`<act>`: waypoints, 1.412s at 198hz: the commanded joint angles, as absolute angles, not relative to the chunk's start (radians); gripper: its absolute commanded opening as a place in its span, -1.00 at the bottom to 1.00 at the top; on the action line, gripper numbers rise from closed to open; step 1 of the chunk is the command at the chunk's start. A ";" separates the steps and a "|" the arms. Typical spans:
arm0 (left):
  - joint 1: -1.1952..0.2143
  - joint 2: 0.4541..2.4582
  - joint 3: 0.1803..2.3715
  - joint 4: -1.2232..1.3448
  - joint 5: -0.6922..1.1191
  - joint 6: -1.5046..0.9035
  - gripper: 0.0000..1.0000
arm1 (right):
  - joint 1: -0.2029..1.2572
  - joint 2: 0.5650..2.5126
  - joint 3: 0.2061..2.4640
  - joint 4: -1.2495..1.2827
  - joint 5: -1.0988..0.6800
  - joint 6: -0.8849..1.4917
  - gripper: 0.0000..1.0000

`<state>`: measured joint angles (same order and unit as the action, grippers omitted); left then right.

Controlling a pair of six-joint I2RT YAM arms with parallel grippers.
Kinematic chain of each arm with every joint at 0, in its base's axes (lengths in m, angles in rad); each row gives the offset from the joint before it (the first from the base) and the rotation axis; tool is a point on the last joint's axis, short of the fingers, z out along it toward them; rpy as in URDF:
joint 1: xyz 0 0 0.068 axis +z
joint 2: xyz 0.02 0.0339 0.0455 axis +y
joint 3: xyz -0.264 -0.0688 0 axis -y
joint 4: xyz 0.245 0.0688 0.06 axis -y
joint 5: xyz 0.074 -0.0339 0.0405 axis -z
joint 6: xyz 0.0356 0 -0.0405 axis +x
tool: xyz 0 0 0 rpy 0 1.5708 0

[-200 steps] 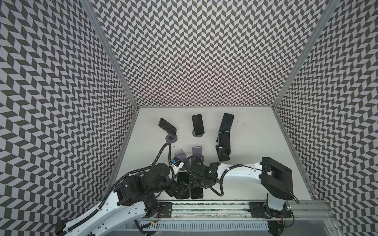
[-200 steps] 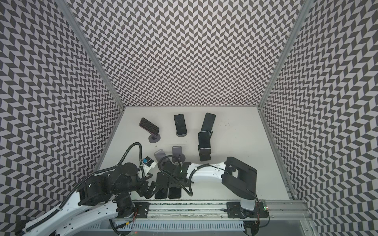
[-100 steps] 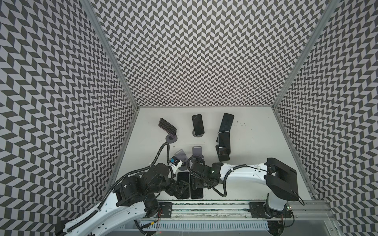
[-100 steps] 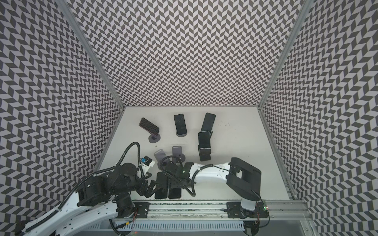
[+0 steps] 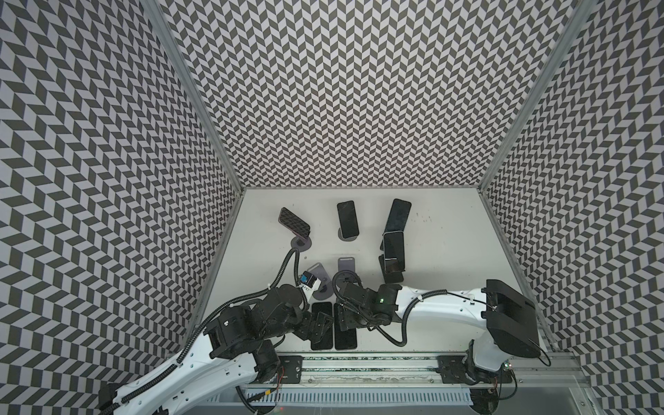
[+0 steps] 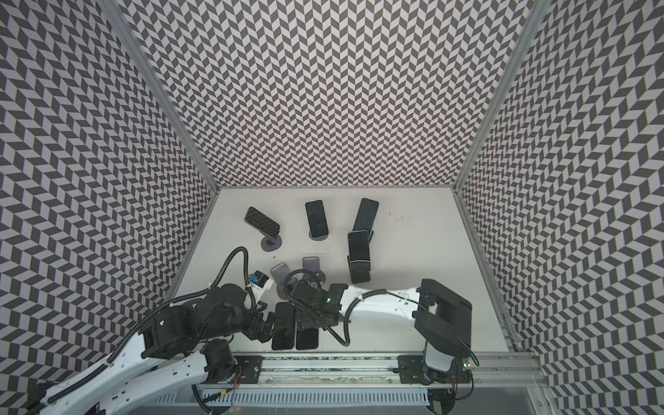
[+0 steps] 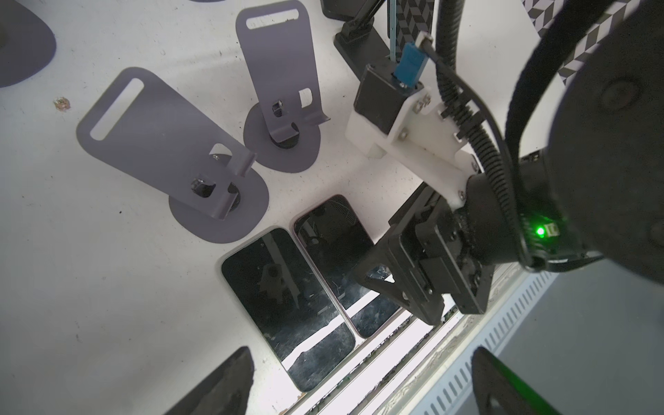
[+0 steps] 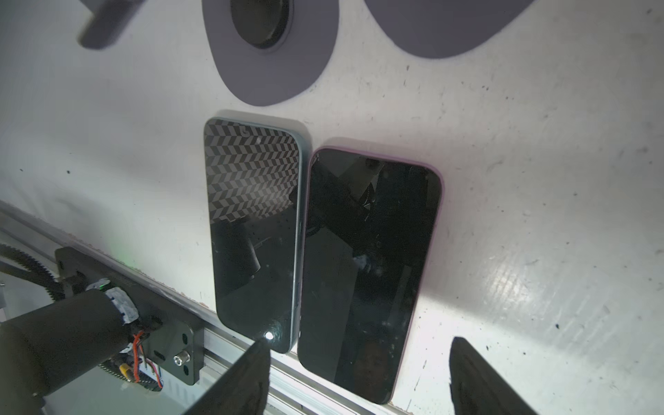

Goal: Remove the phone from the phone stand
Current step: Place the phone at the bottom-center of the table.

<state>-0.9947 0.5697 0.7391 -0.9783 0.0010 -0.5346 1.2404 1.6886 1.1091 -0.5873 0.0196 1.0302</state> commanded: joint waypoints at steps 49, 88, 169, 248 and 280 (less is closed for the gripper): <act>-0.992 0.671 0.805 -0.891 -0.003 -0.558 0.87 | 1.233 1.586 1.088 -0.613 0.070 1.009 0.44; -0.992 0.738 0.799 -0.803 0.030 -0.556 0.86 | 1.221 1.519 1.053 -0.637 0.086 1.023 0.40; -0.993 0.847 0.825 -0.732 0.047 -0.522 0.86 | 1.170 1.333 0.952 -0.690 0.152 1.060 0.35; -0.992 0.980 0.879 -0.634 0.053 -0.501 0.86 | 1.075 1.184 0.924 -0.738 0.231 0.994 0.33; -0.992 1.062 0.923 -0.600 0.061 -0.462 0.86 | 1.004 1.129 0.923 -0.759 0.235 0.953 0.33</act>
